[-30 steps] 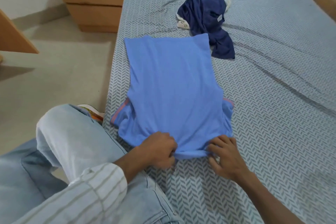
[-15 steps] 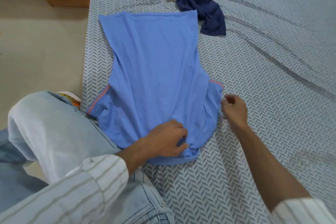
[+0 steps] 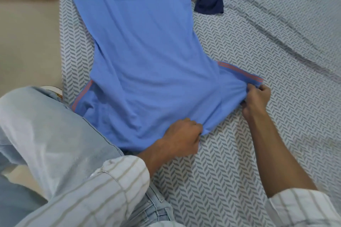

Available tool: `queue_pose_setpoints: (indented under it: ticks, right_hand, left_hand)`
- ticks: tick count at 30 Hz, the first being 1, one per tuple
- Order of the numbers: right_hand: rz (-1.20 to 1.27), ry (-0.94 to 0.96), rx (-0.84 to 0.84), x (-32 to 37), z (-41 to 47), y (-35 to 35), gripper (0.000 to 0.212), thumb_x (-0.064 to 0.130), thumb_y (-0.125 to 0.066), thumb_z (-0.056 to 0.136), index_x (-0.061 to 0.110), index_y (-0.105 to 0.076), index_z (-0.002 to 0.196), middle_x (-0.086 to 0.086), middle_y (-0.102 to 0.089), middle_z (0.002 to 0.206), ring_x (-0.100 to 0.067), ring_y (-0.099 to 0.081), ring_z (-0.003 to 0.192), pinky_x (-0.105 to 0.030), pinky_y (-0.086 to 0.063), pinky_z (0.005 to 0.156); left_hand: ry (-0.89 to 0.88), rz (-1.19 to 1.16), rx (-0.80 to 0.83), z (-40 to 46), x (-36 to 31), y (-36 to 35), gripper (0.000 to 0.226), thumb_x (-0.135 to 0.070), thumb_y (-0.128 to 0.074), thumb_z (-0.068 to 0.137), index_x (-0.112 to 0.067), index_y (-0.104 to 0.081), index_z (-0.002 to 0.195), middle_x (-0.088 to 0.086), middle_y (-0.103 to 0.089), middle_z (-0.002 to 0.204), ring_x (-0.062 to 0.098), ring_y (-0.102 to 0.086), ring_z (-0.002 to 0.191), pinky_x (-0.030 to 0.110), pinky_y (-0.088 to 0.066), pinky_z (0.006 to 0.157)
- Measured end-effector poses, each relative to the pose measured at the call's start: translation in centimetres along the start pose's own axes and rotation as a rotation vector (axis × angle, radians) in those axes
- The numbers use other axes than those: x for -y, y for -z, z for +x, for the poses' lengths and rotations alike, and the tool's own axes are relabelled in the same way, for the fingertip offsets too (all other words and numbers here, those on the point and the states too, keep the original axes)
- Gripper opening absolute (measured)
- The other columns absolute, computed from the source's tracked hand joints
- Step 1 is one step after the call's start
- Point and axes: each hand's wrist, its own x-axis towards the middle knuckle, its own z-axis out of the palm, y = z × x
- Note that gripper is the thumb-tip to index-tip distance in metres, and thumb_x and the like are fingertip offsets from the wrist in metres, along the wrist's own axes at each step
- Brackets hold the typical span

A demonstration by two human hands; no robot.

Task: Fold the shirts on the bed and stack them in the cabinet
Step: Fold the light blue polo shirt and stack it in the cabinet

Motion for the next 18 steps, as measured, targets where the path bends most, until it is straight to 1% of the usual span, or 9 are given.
queue_pose_setpoints:
  ticks: [4, 7, 9, 10, 11, 13, 15, 17, 18]
  right_hand:
    - [-0.01, -0.224, 0.206, -0.2, -0.4, 0.3, 0.016, 0.01, -0.067, 0.09, 0.016, -0.058, 0.078, 0.005, -0.063, 0.054, -0.007, -0.06, 0.046, -0.024, -0.052, 0.045]
    - [0.027, -0.124, 0.108, 0.9, 0.6, -0.3, 0.016, 0.004, -0.066, 0.084, 0.016, -0.058, 0.076, 0.002, -0.062, 0.062, -0.01, -0.059, 0.054, -0.024, -0.05, 0.051]
    - [-0.011, -0.049, 0.002, 0.9, 1.2, -0.3, 0.017, 0.005, -0.065, 0.07, 0.017, -0.055, 0.078, 0.0, -0.058, 0.071, -0.017, -0.058, 0.063, -0.031, -0.05, 0.058]
    - [-0.148, -0.019, -0.035, 0.6, 1.3, -0.3, 0.023, 0.011, -0.061, 0.063, 0.018, -0.055, 0.084, -0.001, -0.058, 0.076, -0.022, -0.062, 0.07, -0.035, -0.052, 0.063]
    - [-0.355, 0.024, -0.071, 0.5, 1.3, -0.1, 0.036, 0.017, -0.058, 0.059, 0.016, -0.055, 0.094, -0.003, -0.06, 0.086, -0.027, -0.065, 0.083, -0.04, -0.054, 0.074]
    - [-0.766, 0.181, -0.077, 0.8, 1.0, -0.4, 0.058, 0.022, -0.058, 0.061, 0.013, -0.052, 0.119, -0.014, -0.059, 0.115, -0.036, -0.058, 0.113, -0.044, -0.049, 0.096]
    - [-0.967, 0.422, -0.023, 2.1, 0.6, -1.9, 0.054, 0.019, -0.06, 0.074, 0.016, -0.053, 0.128, -0.016, -0.052, 0.132, -0.037, -0.047, 0.126, -0.05, -0.04, 0.102]
    - [-1.084, 0.61, 0.103, 3.5, 0.8, -4.1, 0.038, 0.026, -0.059, 0.085, 0.022, -0.061, 0.123, -0.008, -0.058, 0.13, -0.033, -0.048, 0.127, -0.051, -0.036, 0.102]
    - [-1.136, 0.627, 0.184, 4.0, 1.0, -5.2, 0.031, 0.035, -0.059, 0.09, 0.024, -0.064, 0.119, -0.003, -0.064, 0.124, -0.03, -0.051, 0.125, -0.051, -0.034, 0.102]
  left_hand:
    - [-0.007, 0.052, 0.013, 0.7, -0.6, -0.3, 0.034, -0.042, -0.058, 0.089, -0.015, -0.053, 0.109, 0.01, -0.067, 0.102, 0.035, -0.062, 0.094, 0.039, -0.043, 0.069]
    - [-0.001, 0.105, 0.058, 1.3, -0.5, -0.8, 0.029, -0.039, -0.055, 0.09, -0.018, -0.058, 0.111, 0.009, -0.067, 0.106, 0.035, -0.063, 0.097, 0.042, -0.048, 0.077]
    - [0.013, 0.061, 0.076, 1.6, -0.1, -0.7, 0.025, -0.036, -0.054, 0.09, -0.021, -0.061, 0.109, 0.007, -0.068, 0.106, 0.034, -0.064, 0.097, 0.04, -0.049, 0.078]
    - [0.019, 0.013, 0.084, 1.6, 0.2, -0.6, 0.023, -0.036, -0.054, 0.09, -0.022, -0.061, 0.108, 0.006, -0.069, 0.104, 0.033, -0.065, 0.095, 0.039, -0.049, 0.076]
    - [0.021, -0.038, 0.1, 1.7, 0.4, -0.4, 0.023, -0.037, -0.054, 0.09, -0.023, -0.059, 0.107, 0.005, -0.069, 0.1, 0.032, -0.065, 0.092, 0.038, -0.049, 0.071]
    - [0.025, -0.114, 0.145, 2.0, 0.6, -0.1, 0.027, -0.04, -0.051, 0.092, -0.021, -0.052, 0.111, 0.006, -0.067, 0.095, 0.033, -0.064, 0.088, 0.036, -0.043, 0.061]
    - [0.059, -0.127, 0.176, 2.6, 0.6, 0.2, 0.037, -0.044, -0.053, 0.095, -0.022, -0.046, 0.125, 0.009, -0.067, 0.102, 0.035, -0.064, 0.093, 0.036, -0.038, 0.062]
    - [0.085, -0.14, 0.202, 3.2, 0.8, 0.5, 0.047, -0.043, -0.055, 0.096, -0.023, -0.042, 0.136, 0.013, -0.068, 0.107, 0.037, -0.063, 0.098, 0.037, -0.037, 0.066]
    - [0.094, -0.169, 0.217, 3.5, 0.8, 0.6, 0.048, -0.041, -0.057, 0.095, -0.023, -0.042, 0.137, 0.013, -0.068, 0.105, 0.037, -0.063, 0.098, 0.036, -0.037, 0.067]
